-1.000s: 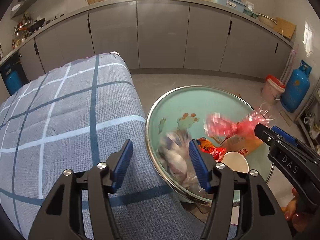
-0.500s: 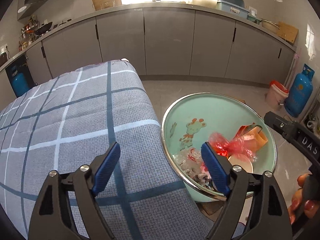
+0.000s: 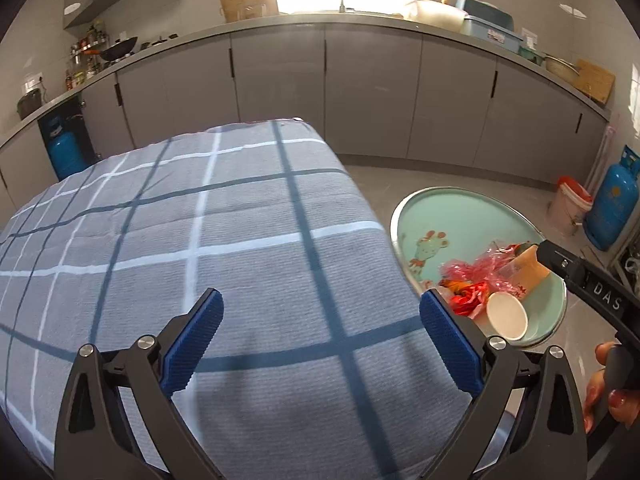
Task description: Collect trash
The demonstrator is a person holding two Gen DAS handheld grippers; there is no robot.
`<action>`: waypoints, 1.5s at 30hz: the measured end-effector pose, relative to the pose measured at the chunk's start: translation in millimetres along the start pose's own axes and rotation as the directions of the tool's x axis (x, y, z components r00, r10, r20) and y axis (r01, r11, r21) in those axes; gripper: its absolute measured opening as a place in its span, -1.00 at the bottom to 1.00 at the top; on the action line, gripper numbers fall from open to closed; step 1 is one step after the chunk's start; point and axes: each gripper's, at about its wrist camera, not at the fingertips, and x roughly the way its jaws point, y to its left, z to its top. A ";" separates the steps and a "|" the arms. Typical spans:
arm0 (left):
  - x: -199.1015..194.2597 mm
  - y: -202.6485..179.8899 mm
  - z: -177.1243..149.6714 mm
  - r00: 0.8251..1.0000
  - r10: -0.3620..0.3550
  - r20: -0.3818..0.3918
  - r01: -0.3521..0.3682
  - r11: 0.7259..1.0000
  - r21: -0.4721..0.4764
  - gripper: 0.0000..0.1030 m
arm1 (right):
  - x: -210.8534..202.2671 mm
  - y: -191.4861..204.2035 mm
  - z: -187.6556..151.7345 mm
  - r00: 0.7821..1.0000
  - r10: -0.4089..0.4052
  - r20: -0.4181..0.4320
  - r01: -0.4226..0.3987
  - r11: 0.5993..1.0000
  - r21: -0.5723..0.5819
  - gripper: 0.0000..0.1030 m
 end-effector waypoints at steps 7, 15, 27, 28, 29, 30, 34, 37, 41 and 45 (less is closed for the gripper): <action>-23.8 44.0 -18.1 0.999 0.046 -0.001 -0.046 0.998 -0.038 0.90 | -14.3 39.4 -23.7 1.000 0.004 0.017 -0.001 0.990 -0.140 0.72; -63.2 86.0 -44.7 0.996 0.089 0.029 -0.086 0.992 -0.089 0.90 | -52.8 73.8 -62.2 0.995 0.058 0.081 -0.036 0.967 -0.253 0.91; -134.3 122.8 -81.4 0.962 0.217 0.163 -0.200 0.973 -0.112 0.90 | -111.1 102.7 -97.1 0.967 0.130 0.218 -0.057 0.948 -0.312 0.91; -137.2 126.0 -85.4 0.960 0.226 0.167 -0.208 0.971 -0.116 0.90 | -112.9 105.1 -98.9 0.967 0.130 0.219 -0.054 0.946 -0.321 0.91; -138.5 127.3 -87.7 0.957 0.238 0.168 -0.220 0.968 -0.117 0.90 | -115.0 105.7 -100.5 0.966 0.132 0.220 -0.055 0.945 -0.324 0.91; -139.5 128.5 -89.8 0.954 0.249 0.169 -0.231 0.966 -0.117 0.90 | -116.1 106.8 -101.4 0.966 0.141 0.219 -0.064 0.943 -0.325 0.91; -137.1 130.9 -92.2 0.954 0.256 0.156 -0.239 0.964 -0.121 0.90 | -118.8 110.9 -102.5 0.963 0.154 0.221 -0.073 0.940 -0.334 0.91; -137.8 131.1 -93.6 0.956 0.246 0.161 -0.227 0.965 -0.128 0.90 | -119.0 112.1 -103.2 0.961 0.162 0.224 -0.081 0.939 -0.335 0.91; -135.0 128.2 -93.3 0.956 0.243 0.162 -0.225 0.967 -0.120 0.90 | -116.6 112.5 -102.7 0.962 0.167 0.216 -0.089 0.939 -0.331 0.91; -133.6 127.6 -93.7 0.957 0.242 0.159 -0.224 0.967 -0.122 0.90 | -117.7 111.7 -102.1 0.960 0.178 0.217 -0.102 0.941 -0.323 0.91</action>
